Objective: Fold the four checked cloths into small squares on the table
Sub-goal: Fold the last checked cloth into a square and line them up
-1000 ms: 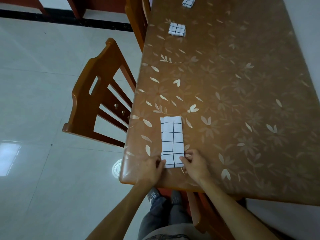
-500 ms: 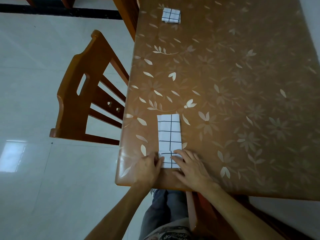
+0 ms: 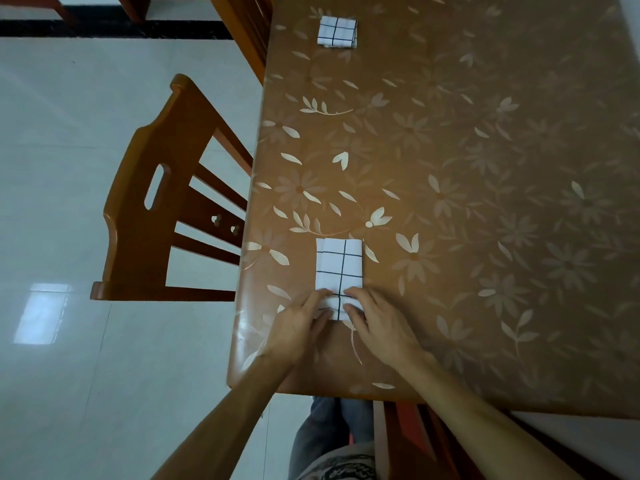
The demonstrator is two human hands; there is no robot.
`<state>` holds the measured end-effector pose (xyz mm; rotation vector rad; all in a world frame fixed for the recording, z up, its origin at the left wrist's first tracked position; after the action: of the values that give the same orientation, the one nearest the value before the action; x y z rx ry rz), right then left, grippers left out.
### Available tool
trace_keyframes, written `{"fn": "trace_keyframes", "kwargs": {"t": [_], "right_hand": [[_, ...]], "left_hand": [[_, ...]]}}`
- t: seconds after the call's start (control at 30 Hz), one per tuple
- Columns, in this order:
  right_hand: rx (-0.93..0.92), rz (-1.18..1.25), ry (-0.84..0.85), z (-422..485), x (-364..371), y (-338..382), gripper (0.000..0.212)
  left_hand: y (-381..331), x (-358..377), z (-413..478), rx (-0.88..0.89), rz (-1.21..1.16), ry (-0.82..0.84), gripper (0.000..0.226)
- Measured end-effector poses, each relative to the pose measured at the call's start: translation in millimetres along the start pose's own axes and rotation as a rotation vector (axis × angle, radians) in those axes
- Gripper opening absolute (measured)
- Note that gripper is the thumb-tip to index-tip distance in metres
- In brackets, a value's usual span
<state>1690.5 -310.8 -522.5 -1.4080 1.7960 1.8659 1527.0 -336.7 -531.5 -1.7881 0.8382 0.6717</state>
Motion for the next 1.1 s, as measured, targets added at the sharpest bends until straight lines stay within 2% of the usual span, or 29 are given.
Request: {"fn": "trace_keyframes", "kwargs": {"t": [0.07,0.17,0.27,0.4,0.47,0.53,0.63,0.73,0.83,0.93,1.1], "right_hand": [[0.037,-0.001,-0.041,7,-6,-2,0.037],[-0.090,-0.175,-0.095,10,-8,-2,0.041],[-0.230,-0.352,-0.051,9,-1,-3,0.046],[-0.256,-0.439,-0.054,8,2,-4,0.049],[-0.264,-0.445,-0.045,8,3,-5,0.050],[-0.259,-0.422,-0.028,9,2,-8,0.052],[-0.242,-0.375,0.006,14,-1,-10,0.052],[-0.213,-0.291,0.009,20,-10,-9,0.047],[-0.093,-0.123,-0.051,31,-25,-11,0.041],[0.063,0.004,-0.129,50,-34,-19,0.041],[0.118,-0.088,-0.248,75,-35,-30,0.045]], "left_hand": [[-3,-3,12,-0.070,-0.068,0.010,0.036],[-7,-6,26,-0.079,-0.082,-0.008,0.040],[-12,-6,34,-0.002,0.048,-0.076,0.040],[-13,-6,37,0.039,0.163,-0.212,0.040],[-19,-5,33,0.187,0.231,-0.287,0.033],[-20,1,25,0.341,0.268,-0.246,0.036],[-8,6,23,0.415,0.364,-0.118,0.056],[-4,1,29,0.436,0.395,-0.097,0.048],[-18,-17,44,0.371,0.253,-0.124,0.037],[-26,-29,73,0.149,0.141,-0.078,0.041],[-25,-23,106,-0.077,0.099,-0.057,0.049]]}}
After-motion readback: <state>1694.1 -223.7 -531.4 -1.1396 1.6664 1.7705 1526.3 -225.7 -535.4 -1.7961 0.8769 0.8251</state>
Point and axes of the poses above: each hand's wrist, its own z-axis towards the middle knuckle, its own x-axis out of the palm, y = z × x, the point moved 6 cm from there along z, towards the middle knuckle, and after that the axes turned 10 degrees about -x, right-handed, at the moved point
